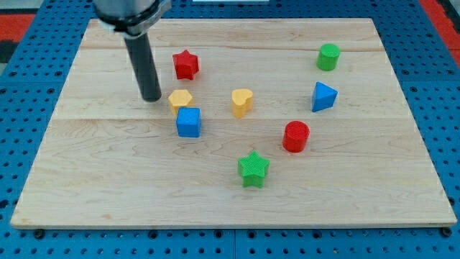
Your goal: Place the yellow hexagon on the top of the yellow heart
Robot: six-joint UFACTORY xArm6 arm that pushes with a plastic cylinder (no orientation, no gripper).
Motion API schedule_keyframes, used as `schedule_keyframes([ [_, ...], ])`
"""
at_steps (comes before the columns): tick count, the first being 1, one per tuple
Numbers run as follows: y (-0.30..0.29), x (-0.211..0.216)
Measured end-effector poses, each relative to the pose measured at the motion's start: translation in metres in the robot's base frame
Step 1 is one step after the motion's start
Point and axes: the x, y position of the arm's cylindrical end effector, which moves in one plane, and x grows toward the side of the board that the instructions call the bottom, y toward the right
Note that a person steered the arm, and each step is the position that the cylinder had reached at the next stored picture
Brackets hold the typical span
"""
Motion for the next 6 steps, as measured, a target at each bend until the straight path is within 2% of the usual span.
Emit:
schedule_keyframes([
  [1, 0.031, 0.013],
  [2, 0.062, -0.007],
  [4, 0.077, -0.01],
  [6, 0.172, 0.003],
])
